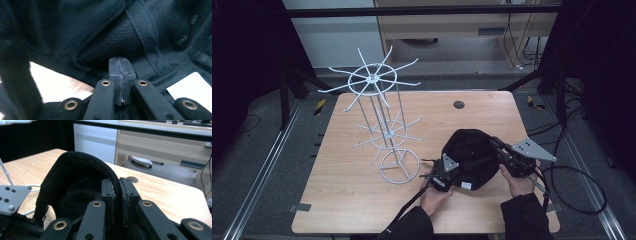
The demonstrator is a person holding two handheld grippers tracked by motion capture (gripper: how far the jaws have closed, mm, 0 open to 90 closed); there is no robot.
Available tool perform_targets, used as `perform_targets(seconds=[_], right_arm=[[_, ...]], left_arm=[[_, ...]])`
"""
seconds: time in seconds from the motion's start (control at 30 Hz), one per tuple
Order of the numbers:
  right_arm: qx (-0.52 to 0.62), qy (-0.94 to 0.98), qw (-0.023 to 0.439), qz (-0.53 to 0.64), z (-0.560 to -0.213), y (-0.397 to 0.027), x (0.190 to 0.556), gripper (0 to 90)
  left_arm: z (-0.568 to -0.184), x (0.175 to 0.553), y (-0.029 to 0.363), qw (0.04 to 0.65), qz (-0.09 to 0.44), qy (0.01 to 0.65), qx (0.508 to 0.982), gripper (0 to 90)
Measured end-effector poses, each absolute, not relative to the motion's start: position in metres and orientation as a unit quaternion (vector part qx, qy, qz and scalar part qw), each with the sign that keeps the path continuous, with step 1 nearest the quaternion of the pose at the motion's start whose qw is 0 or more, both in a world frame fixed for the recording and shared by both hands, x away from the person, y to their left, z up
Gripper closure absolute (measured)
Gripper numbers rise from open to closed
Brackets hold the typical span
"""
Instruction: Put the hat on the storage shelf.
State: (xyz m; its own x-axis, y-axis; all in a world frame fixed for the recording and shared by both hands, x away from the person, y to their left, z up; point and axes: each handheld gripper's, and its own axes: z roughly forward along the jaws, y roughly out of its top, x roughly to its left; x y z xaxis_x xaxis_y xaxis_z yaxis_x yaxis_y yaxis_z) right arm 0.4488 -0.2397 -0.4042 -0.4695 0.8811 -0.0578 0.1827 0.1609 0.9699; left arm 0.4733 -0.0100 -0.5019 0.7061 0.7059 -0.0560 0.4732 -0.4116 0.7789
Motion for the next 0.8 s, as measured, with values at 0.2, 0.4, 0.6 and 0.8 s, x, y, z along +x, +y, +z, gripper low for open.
perform_targets(seconds=[0.2,0.4,0.6,0.8], right_arm=[[0.403,0.683,0.34,0.505,-0.409,-0.244,0.452,82.5],[0.406,0.679,0.35,0.502,-0.407,-0.25,0.451,82.5],[0.408,0.679,0.351,0.5,-0.407,-0.253,0.45,82.5],[0.401,0.683,0.348,0.503,-0.407,-0.251,0.45,82.5]], left_arm=[[-0.483,0.467,-0.003,0.446,0.14,0.348,0.813,87.5],[-0.439,0.458,0.01,0.474,0.184,0.337,0.792,74.8],[-0.42,0.461,0.014,0.477,0.226,0.34,0.778,62.8],[-0.421,0.487,0.006,0.468,0.227,0.36,0.774,55.6]])
